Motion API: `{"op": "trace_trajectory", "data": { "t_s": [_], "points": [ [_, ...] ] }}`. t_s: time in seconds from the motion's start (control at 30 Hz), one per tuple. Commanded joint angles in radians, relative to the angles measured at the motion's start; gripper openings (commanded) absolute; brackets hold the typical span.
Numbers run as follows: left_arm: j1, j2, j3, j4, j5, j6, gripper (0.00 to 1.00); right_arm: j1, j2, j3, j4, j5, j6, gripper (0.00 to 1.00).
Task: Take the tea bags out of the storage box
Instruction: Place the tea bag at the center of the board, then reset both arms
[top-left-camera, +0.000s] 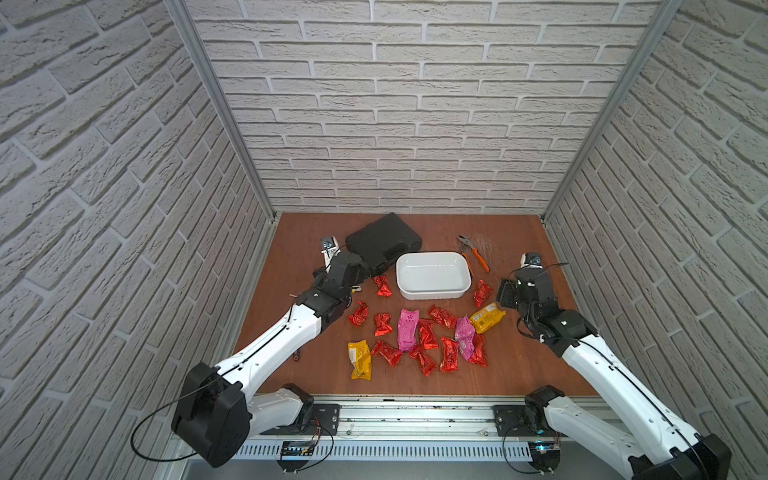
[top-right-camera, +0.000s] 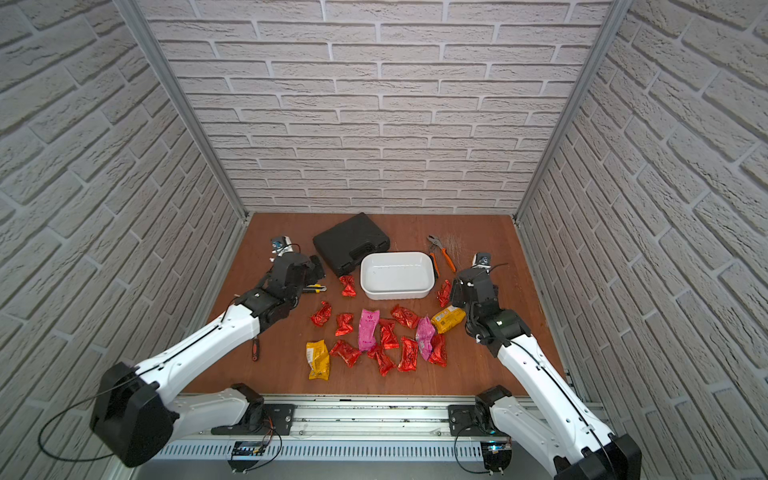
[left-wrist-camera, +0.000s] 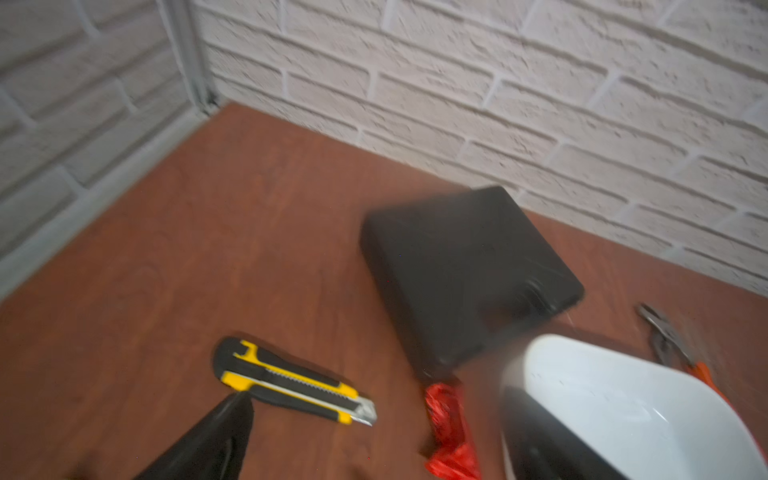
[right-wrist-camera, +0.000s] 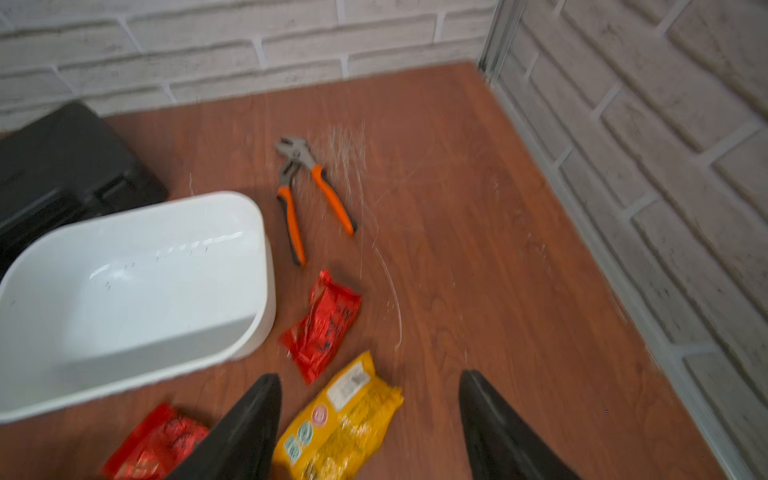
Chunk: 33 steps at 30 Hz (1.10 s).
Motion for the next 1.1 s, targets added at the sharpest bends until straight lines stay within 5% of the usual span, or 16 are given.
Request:
{"op": "trace_trajectory", "data": {
  "t_s": [0.0,0.13,0.3,0.6,0.73,0.8,1.07],
  "points": [
    [0.102,-0.056,-0.147,0.13,-0.134,0.245,0.98,-0.037,0.079,-0.199,0.491,0.092,-0.217,0.8],
    [0.266,-0.101,-0.296,0.311,0.026,0.456,0.98,-0.134,0.276,-0.168,0.524,0.011,-0.186,0.82],
    [0.422,-0.081,-0.399,0.488,0.197,0.522,0.98,-0.179,0.448,-0.197,0.797,-0.108,-0.273,0.83],
    [0.427,0.075,-0.496,0.785,0.312,0.623,0.98,-0.243,0.654,-0.323,1.271,-0.292,-0.371,0.81],
    [0.427,0.171,-0.453,0.821,0.346,0.678,0.98,-0.253,0.634,-0.303,1.203,-0.291,-0.352,0.85],
    [0.429,0.2,-0.452,0.865,0.366,0.724,0.98,-0.264,0.628,-0.295,1.171,-0.305,-0.344,0.99],
    [0.528,0.411,-0.465,1.108,0.411,0.67,0.98,-0.268,0.626,-0.295,1.17,-0.309,-0.342,0.99]
  ]
}}
